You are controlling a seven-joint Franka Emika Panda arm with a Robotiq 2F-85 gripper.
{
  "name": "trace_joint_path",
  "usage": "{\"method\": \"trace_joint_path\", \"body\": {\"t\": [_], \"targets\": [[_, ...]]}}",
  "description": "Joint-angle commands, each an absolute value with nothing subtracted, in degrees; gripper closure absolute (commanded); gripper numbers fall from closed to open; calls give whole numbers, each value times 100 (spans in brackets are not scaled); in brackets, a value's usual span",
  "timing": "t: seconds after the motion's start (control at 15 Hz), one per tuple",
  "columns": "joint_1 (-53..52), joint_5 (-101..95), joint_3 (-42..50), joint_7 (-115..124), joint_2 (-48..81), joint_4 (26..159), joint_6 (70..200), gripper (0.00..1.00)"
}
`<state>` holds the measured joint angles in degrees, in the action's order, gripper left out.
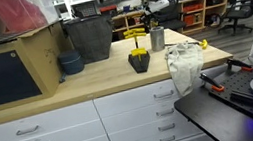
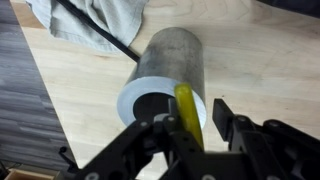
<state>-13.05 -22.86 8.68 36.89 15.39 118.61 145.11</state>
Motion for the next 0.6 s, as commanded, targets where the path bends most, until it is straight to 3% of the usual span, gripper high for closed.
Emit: {"method": "trace_joint_path", "body": {"t": [0.0, 0.13, 0.53], "targets": [[-1202, -2482, 722, 3507, 1243, 12079, 14405, 89], [-1192, -2635, 723, 3505, 1201, 12113, 14424, 99], [-1218, -3319, 768, 4077, 719, 12499, 14560, 97]]}}
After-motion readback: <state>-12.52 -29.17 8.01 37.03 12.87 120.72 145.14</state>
